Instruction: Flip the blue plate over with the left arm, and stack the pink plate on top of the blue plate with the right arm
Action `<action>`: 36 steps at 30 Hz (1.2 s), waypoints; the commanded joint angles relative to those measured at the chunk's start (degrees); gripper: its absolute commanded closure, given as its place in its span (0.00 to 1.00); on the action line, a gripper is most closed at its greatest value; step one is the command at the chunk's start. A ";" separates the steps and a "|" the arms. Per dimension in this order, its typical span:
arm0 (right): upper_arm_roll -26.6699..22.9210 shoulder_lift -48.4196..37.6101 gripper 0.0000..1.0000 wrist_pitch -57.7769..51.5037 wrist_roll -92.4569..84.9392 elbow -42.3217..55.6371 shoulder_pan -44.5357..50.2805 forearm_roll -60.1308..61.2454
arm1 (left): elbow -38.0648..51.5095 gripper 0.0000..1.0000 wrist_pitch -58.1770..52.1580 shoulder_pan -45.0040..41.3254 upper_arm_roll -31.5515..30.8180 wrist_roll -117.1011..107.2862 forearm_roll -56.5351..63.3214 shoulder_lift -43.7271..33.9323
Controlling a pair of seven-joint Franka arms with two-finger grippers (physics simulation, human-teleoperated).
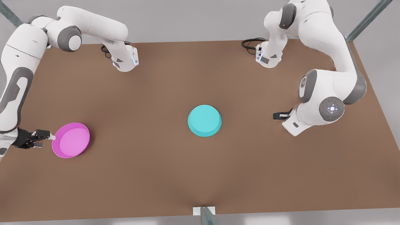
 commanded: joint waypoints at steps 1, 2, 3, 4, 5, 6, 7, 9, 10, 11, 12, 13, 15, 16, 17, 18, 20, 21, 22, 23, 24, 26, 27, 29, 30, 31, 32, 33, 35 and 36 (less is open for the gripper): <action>0.10 1.67 0.00 0.12 -1.81 1.00 -0.75 0.20 | -0.95 0.00 0.14 3.02 -3.36 0.45 7.13 -1.76; 0.10 3.95 0.00 2.22 -4.10 1.79 -1.11 1.69 | -4.02 0.00 1.80 4.79 -4.00 0.62 7.41 -5.09; 0.01 5.64 0.00 2.85 -4.90 1.71 -1.81 3.45 | -12.64 0.00 8.58 5.67 -4.00 2.82 7.76 -12.48; 0.01 6.69 0.00 2.93 -6.12 1.09 -2.16 3.72 | -12.91 0.00 8.93 5.76 -3.47 3.87 7.76 -13.11; -0.08 7.13 0.00 3.46 -8.59 -1.63 -2.34 5.82 | -13.18 0.00 9.29 5.76 -3.38 4.49 7.85 -13.90; -0.08 8.54 0.00 5.57 -11.92 -1.98 -2.43 6.00 | -12.83 0.00 9.55 5.76 -1.54 4.58 7.76 -14.07; -0.16 9.15 0.00 5.75 -12.55 -1.98 -2.60 6.00 | -12.39 0.00 9.55 5.67 -0.66 5.02 8.02 -13.46; -0.25 9.15 0.00 11.01 -12.72 -1.98 -2.43 5.22 | -12.39 0.00 9.73 5.67 -0.74 5.10 9.95 -12.14; -0.25 9.07 0.00 12.69 -12.81 -1.98 -2.25 2.93 | -12.39 0.00 9.64 5.67 -0.66 5.10 9.95 -12.05; -0.25 9.15 0.00 12.69 -12.98 -1.98 -2.42 2.93 | -12.39 0.00 9.64 5.67 -0.75 5.10 9.87 -11.96; -0.34 9.16 0.00 12.69 -14.21 -2.07 -2.69 2.93 | -12.39 0.00 9.55 5.67 -0.75 4.93 9.95 -11.70; -0.87 9.24 0.00 12.60 -14.91 -2.25 -2.69 2.84 | -12.39 0.00 9.55 5.67 -0.75 5.02 9.95 -11.61; -0.96 9.33 0.00 12.78 -18.34 -5.32 -3.48 2.84 | -12.47 0.00 9.64 5.59 -0.75 4.93 9.95 -11.52; -0.96 9.77 0.00 15.67 -19.57 -5.32 -3.57 2.84 | -12.47 0.00 9.55 5.24 -0.75 4.84 9.95 -11.44; -0.96 10.21 0.00 17.17 -20.54 -5.32 -3.92 2.84 | -12.47 0.00 9.55 5.15 -0.75 4.84 9.95 -11.08; -1.04 10.03 0.00 17.08 -20.63 -4.97 -4.36 2.32 | -12.47 0.00 9.46 5.15 -0.75 4.58 9.95 -11.08; -1.22 10.30 0.00 17.35 -20.89 -5.23 -4.71 1.43 | -12.39 0.00 9.46 4.97 -0.83 3.79 9.95 -10.29; -1.22 10.82 0.00 17.17 -21.25 -5.32 -4.89 1.61 | -12.39 0.00 9.37 4.97 -0.83 3.79 9.95 -10.29; -1.22 11.09 0.00 16.73 -21.86 -5.32 -5.24 1.78 | -12.39 0.00 9.37 4.88 -0.92 3.79 10.04 -10.29; -1.22 11.44 0.00 16.03 -21.95 -5.24 -5.85 2.14 | -12.39 0.00 9.20 4.79 -1.18 3.61 10.13 -10.29; -1.13 11.70 0.00 13.84 -21.86 -4.89 -6.12 2.84 | -12.39 0.00 9.11 4.36 -1.27 3.35 10.22 -10.29; -1.13 13.19 0.00 11.20 -21.95 -3.13 -7.00 4.24 | -12.47 0.00 9.11 4.27 -1.27 3.26 10.74 -10.29; -1.13 13.46 0.01 11.02 -22.30 -3.13 -7.00 4.42 | -12.47 0.00 9.02 3.74 -1.36 3.26 11.80 -10.21; -1.13 13.99 0.15 11.02 -22.30 -3.48 -6.82 5.30 | -12.47 0.00 9.02 3.56 -1.36 3.26 11.80 -10.12; -1.13 13.99 0.27 11.11 -22.65 -3.57 -6.82 5.30 | -12.47 0.00 9.02 3.56 -1.36 3.26 11.80 -10.12; -1.13 14.16 0.28 11.20 -22.74 -3.57 -6.82 5.30 | -12.47 0.00 9.02 3.56 -1.36 3.17 11.80 -10.12; -1.13 14.34 0.28 11.46 -22.65 -3.57 -6.82 5.30 | -12.47 0.00 9.02 3.56 -1.36 3.17 11.80 -10.03; -1.13 14.34 0.37 11.46 -22.48 -3.57 -6.91 5.39 | -12.47 0.00 9.02 3.56 -1.36 3.26 11.80 -10.03; -1.13 14.25 0.47 11.55 -22.48 -3.65 -6.91 6.80 | -12.47 0.00 9.02 3.56 -1.36 3.17 11.80 -10.03; -1.13 14.25 0.58 11.46 -22.39 -3.65 -6.91 6.80 | -12.65 0.00 9.02 3.56 -1.36 3.17 11.80 -10.03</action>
